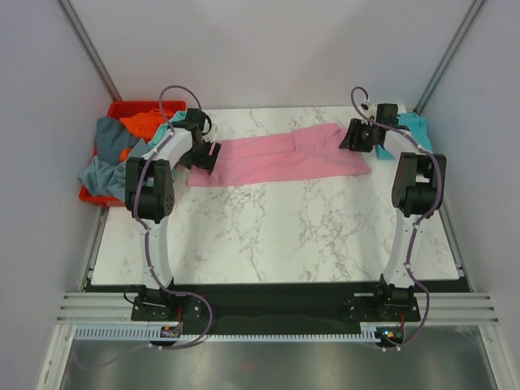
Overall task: Fold and stack the t-shirts
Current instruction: Fold the tshirt
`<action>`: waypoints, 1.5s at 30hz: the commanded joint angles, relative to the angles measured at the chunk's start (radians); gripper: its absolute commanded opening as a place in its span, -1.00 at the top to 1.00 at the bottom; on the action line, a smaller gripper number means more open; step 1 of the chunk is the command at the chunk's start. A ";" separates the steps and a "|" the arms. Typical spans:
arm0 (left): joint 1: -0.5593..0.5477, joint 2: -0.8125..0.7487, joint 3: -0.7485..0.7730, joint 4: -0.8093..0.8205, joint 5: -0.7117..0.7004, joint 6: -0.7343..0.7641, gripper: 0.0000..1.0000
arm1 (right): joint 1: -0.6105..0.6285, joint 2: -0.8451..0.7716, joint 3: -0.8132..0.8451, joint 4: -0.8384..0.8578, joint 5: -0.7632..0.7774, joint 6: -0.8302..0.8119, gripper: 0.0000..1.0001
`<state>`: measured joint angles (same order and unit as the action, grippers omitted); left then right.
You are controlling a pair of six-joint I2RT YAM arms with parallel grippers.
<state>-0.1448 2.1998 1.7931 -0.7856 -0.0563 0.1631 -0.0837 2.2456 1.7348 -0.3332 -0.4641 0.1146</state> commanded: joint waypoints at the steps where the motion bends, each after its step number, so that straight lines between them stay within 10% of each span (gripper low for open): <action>1: -0.009 0.020 -0.011 -0.001 -0.030 0.013 -0.69 | 0.001 0.055 0.060 -0.085 0.040 -0.041 -0.11; 34: -0.357 -0.343 -0.693 0.006 0.050 -0.122 -0.50 | 0.116 0.330 0.558 0.014 0.174 0.010 -0.25; 45: -0.361 -0.541 -0.514 -0.124 0.021 -0.071 -0.49 | 0.088 0.005 0.382 -0.030 0.136 0.023 -0.29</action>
<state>-0.5060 1.7599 1.1957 -0.8394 -0.0463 0.0895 0.0437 2.4397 2.1414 -0.3714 -0.3023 0.1207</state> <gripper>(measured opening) 0.748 0.641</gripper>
